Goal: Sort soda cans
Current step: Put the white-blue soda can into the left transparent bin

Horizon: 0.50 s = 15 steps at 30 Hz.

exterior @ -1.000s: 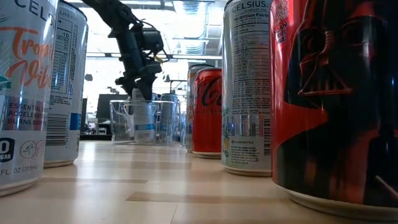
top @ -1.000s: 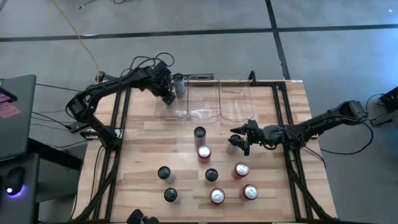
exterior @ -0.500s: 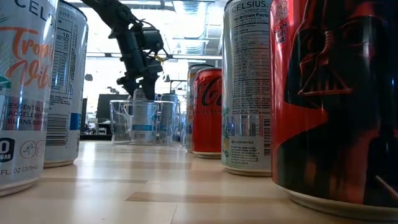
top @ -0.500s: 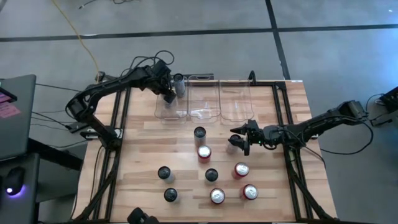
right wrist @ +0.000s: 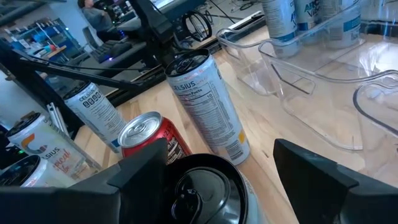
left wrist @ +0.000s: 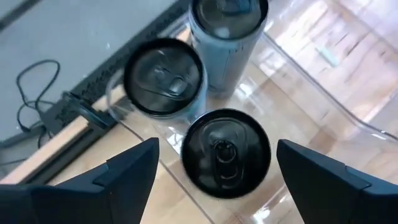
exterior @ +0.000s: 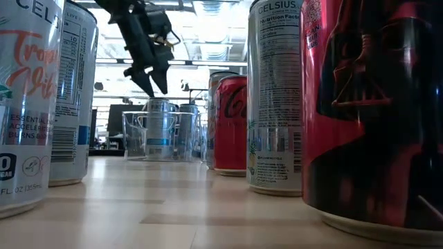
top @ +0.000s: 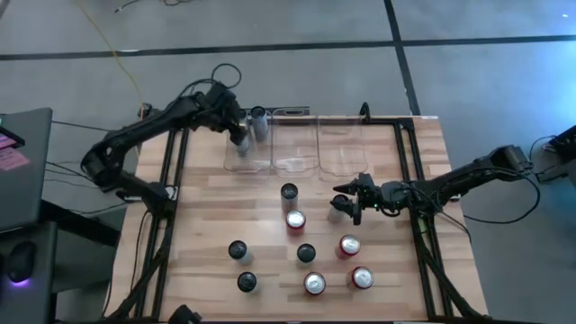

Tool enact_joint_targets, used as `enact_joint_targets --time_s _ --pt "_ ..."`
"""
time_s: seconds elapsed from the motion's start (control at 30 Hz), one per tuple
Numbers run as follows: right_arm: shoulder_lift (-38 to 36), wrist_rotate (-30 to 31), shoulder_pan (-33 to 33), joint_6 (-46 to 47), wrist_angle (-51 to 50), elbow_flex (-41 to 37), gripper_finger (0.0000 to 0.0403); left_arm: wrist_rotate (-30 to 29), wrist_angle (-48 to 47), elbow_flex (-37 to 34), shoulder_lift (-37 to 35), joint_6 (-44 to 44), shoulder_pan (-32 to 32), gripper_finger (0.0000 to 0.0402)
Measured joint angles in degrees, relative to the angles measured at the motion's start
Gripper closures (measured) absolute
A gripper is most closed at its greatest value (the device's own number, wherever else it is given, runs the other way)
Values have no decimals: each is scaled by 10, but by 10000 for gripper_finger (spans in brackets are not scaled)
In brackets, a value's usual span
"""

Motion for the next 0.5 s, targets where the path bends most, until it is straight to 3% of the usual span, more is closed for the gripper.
enact_joint_targets --time_s 0.33,0.5 --pt "0 0 0 0 0 0 90 -33 -37 0 -85 0 0 81" --pt "0 0 1 0 0 0 90 -34 -85 -25 -154 -26 -27 105"
